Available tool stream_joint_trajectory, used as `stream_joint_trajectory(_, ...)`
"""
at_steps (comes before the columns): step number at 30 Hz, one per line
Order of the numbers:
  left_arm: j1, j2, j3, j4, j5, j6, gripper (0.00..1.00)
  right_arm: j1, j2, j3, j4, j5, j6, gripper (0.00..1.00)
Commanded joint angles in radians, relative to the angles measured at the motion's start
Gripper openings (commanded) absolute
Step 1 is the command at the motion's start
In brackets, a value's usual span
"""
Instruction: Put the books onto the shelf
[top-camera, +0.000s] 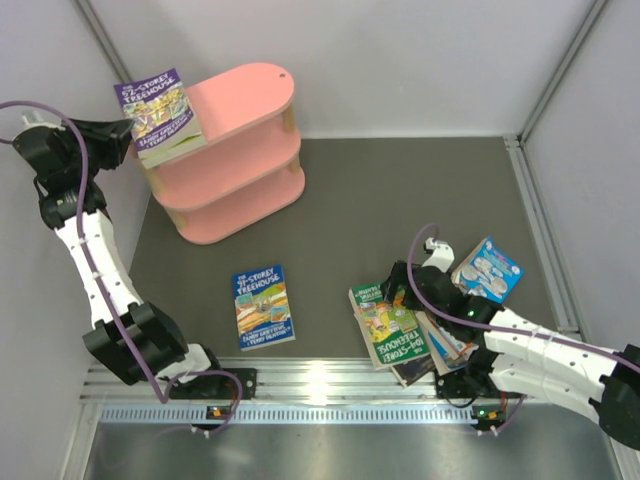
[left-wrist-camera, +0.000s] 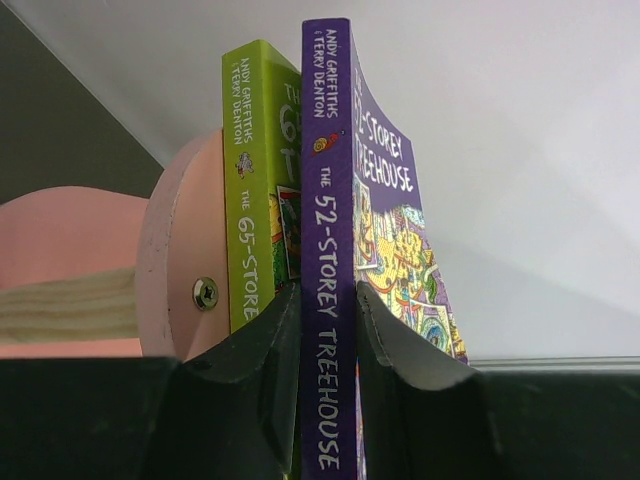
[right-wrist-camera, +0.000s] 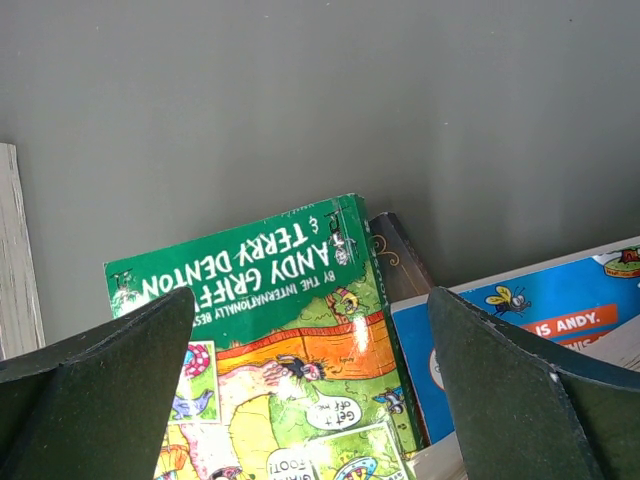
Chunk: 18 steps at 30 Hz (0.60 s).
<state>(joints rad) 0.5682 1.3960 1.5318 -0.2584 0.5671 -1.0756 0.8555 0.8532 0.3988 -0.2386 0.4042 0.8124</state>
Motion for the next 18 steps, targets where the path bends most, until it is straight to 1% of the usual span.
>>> stream_joint_trajectory(1, 0.013, 0.008, -0.005, -0.028, -0.022, 0.056, 0.25, 0.013, 0.003, -0.011, 0.021, 0.022, 0.005, 1.00)
stream_joint_trajectory(2, 0.012, 0.000, -0.010, -0.027, -0.023, 0.055, 0.32, 0.013, 0.007, -0.011, 0.022, 0.022, 0.005, 1.00)
stream_joint_trajectory(4, 0.013, -0.006, -0.025, -0.030, -0.029, 0.055, 0.40, 0.013, 0.007, -0.009, 0.025, 0.021, 0.007, 1.00)
stream_joint_trajectory(5, 0.013, -0.015, -0.030, -0.031, -0.032, 0.055, 0.55, 0.013, 0.009, -0.011, 0.024, 0.019, 0.005, 1.00)
stream_joint_trajectory(6, 0.013, -0.018, -0.035, -0.031, -0.039, 0.055, 0.62, 0.013, 0.009, -0.011, 0.025, 0.019, 0.007, 1.00)
stream_joint_trajectory(7, 0.013, -0.023, -0.042, -0.031, -0.041, 0.051, 0.68, 0.011, 0.009, -0.012, 0.025, 0.019, 0.008, 1.00)
stream_joint_trajectory(8, 0.013, -0.029, -0.047, -0.028, -0.041, 0.049, 0.81, 0.013, 0.007, -0.011, 0.025, 0.019, 0.007, 1.00)
stream_joint_trajectory(9, 0.013, -0.031, -0.051, -0.025, -0.044, 0.048, 0.91, 0.013, 0.006, -0.014, 0.025, 0.021, 0.008, 1.00)
stream_joint_trajectory(10, 0.013, -0.034, -0.056, -0.024, -0.044, 0.048, 0.99, 0.014, 0.006, -0.015, 0.027, 0.019, 0.010, 1.00)
stream_joint_trajectory(18, 0.013, -0.046, -0.022, -0.054, -0.068, 0.085, 0.99, 0.013, 0.001, -0.020, 0.027, 0.018, 0.013, 1.00)
